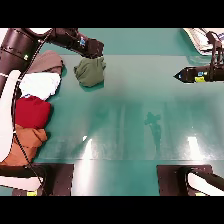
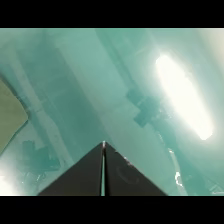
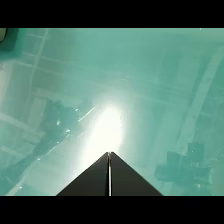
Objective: Fold the shirts.
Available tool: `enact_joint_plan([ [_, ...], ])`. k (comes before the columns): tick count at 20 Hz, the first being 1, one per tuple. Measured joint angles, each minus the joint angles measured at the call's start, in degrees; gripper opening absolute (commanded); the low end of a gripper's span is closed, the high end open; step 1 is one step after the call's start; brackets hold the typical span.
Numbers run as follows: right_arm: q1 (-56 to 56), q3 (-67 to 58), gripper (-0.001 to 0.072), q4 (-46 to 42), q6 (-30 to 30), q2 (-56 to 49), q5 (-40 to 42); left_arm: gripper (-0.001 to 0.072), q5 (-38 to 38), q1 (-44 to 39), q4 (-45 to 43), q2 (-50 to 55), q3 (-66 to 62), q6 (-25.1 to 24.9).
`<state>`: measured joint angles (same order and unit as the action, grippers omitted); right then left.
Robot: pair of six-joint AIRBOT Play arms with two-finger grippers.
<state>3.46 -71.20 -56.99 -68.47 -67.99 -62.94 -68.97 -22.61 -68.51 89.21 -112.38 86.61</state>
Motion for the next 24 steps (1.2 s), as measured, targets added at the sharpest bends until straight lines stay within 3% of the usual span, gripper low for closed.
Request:
enact_joint_plan([
  [13,0.0,0.4,0.0018,0.0,0.0,-0.3,0.2,0.0029,0.0,0.0,0.0,0.0,0.0,0.0],
  [14,0.0,0.4,0.0018,0.0,0.0,-0.3,0.2,0.0066,0.3,0.0,0.0,0.0,0.0,0.0],
  [15,0.0,0.4,0.0018,0.0,0.0,-0.3,0.2,0.0438,1.0,0.0,-0.1,0.1,0.0,0.0],
  [16,0.0,0.4,0.0018,0.1,0.0,-0.3,0.2,0.0694,1.9,0.0,-0.9,0.1,0.0,-0.1],
  [17,0.0,0.4,0.0018,0.2,0.0,-0.3,0.3,0.0659,3.0,0.0,-2.4,0.2,0.0,-0.1],
  [21,0.1,0.4,0.0018,0.4,0.0,-0.3,-0.5,0.0658,6.1,1.8,-15.9,3.0,0.0,4.4],
  [24,0.2,0.4,0.0018,0.4,0.0,-0.3,-2.7,0.0659,7.3,6.4,-18.5,8.5,0.0,6.4],
])
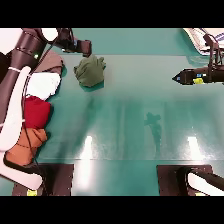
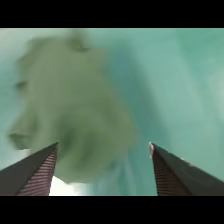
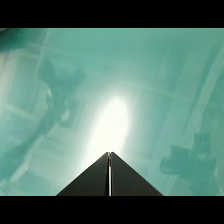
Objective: Fold the shirts.
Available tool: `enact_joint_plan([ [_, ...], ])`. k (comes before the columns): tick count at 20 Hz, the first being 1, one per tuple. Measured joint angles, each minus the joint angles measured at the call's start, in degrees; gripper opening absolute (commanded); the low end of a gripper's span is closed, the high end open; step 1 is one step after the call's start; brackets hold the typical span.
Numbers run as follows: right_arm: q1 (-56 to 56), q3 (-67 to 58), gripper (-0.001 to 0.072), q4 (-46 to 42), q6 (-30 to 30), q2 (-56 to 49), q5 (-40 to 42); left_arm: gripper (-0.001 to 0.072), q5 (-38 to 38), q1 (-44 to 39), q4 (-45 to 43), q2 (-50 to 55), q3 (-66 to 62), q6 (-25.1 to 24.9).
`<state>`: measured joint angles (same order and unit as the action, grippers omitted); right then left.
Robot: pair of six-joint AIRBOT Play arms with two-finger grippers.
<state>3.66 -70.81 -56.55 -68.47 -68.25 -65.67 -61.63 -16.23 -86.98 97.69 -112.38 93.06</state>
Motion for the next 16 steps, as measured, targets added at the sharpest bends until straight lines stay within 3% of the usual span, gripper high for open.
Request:
enact_joint_plan([
  [6,0.0,0.0,0.0018,0.0,0.0,0.0,-2.7,0.0656,1.7,7.3,9.6,11.5,0.0,-1.7],
  [7,0.0,0.0,0.0018,0.0,0.0,0.0,-2.8,0.0583,2.1,7.7,11.1,12.6,0.0,-2.6],
  [9,0.0,0.0,0.0018,0.0,0.0,0.0,-3.1,0.0075,3.1,8.3,13.6,14.0,-0.4,-3.8],
  [11,0.0,-0.3,0.0018,0.0,0.0,0.7,-3.2,0.0028,2.7,8.5,15.1,14.8,-2.1,-4.7],
  [16,0.0,-6.5,0.0018,-0.7,0.0,4.6,-3.1,0.0027,1.8,8.9,20.1,9.3,-7.2,-9.6],
])
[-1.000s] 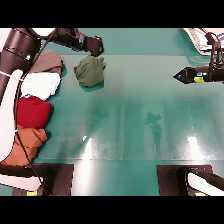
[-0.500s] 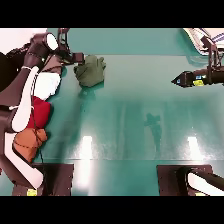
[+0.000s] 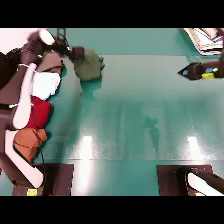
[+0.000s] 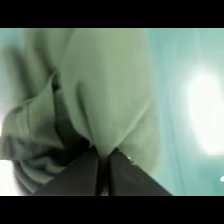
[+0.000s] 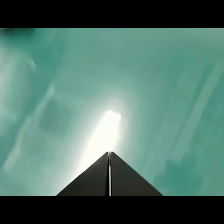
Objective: Fold the shirts.
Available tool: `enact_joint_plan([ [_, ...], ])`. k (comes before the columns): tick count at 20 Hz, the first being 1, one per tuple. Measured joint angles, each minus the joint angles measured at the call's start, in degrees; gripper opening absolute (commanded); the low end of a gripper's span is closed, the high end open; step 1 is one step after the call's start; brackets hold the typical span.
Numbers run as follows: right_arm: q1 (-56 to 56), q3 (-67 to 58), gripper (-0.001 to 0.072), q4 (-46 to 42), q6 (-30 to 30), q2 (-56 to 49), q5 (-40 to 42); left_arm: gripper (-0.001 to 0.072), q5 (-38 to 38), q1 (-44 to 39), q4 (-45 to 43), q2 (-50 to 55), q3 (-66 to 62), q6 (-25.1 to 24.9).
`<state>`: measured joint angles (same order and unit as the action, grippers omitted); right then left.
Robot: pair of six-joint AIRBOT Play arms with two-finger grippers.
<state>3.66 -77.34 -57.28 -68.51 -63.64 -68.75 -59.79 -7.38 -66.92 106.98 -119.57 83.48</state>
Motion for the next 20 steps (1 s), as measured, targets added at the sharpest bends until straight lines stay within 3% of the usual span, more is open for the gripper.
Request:
enact_joint_plan([
  [4,0.0,-8.2,0.0018,-0.9,0.0,4.1,2.0,0.0027,-2.0,-0.4,12.8,-13.3,-1.0,-11.8],
  [7,0.0,-13.1,0.0018,-1.2,0.0,6.9,3.5,0.0027,-6.9,-2.8,18.6,-23.3,0.3,-17.5],
  [14,0.0,-16.4,0.0018,-1.3,0.0,11.5,2.6,0.0029,-16.2,-15.5,19.3,-31.9,13.7,-20.5],
  [15,0.0,-16.5,0.0018,-1.3,0.0,11.8,2.0,0.0098,-15.8,-17.2,18.7,-32.2,17.7,-20.5],
  [16,0.0,-16.5,0.0018,-1.3,0.0,12.0,1.4,0.0439,-14.7,-18.8,18.3,-32.4,21.6,-20.5],
  [17,0.0,-16.6,0.0018,-1.3,0.0,12.2,0.7,0.0634,-13.0,-20.0,18.3,-32.5,25.9,-20.5],
  [20,0.0,-16.7,0.0018,-1.4,0.0,12.4,-1.6,0.0636,-8.1,-20.7,15.8,-32.8,35.5,-17.9],
])
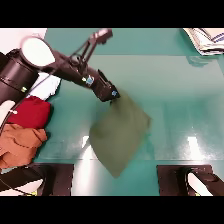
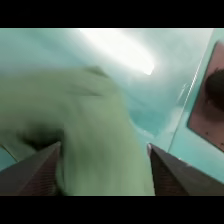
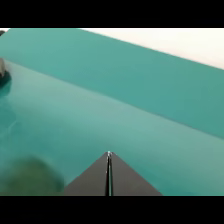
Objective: Fold the shirts.
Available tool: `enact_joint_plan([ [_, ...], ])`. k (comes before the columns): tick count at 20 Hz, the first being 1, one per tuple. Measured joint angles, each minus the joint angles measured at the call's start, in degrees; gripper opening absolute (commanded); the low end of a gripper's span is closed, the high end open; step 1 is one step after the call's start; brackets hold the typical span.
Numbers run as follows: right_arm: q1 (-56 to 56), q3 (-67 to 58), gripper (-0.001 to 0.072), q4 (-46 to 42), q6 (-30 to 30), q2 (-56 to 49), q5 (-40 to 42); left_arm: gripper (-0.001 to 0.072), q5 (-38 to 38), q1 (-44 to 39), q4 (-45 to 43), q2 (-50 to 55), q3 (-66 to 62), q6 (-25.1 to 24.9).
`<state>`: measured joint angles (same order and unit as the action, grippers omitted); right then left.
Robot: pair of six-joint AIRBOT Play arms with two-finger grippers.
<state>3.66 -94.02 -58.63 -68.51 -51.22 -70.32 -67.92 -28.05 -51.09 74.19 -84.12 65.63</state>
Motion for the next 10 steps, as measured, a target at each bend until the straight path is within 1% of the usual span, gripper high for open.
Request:
enact_joint_plan([
  [3,0.0,0.0,0.0018,0.0,0.0,0.1,-1.1,0.0636,1.1,4.9,-2.8,-0.5,3.7,4.2],
  [5,0.0,0.0,0.0018,0.0,0.0,0.1,-1.6,0.0636,-1.6,9.9,-3.9,-0.7,5.6,6.3],
  [8,0.0,0.0,0.0018,0.1,0.0,0.1,-1.8,0.0636,-6.3,14.9,-4.4,-0.8,12.6,8.0],
  [10,0.0,0.1,0.0018,0.1,0.0,0.1,-1.8,0.0636,-6.9,16.3,-3.2,-0.9,19.6,8.2],
])
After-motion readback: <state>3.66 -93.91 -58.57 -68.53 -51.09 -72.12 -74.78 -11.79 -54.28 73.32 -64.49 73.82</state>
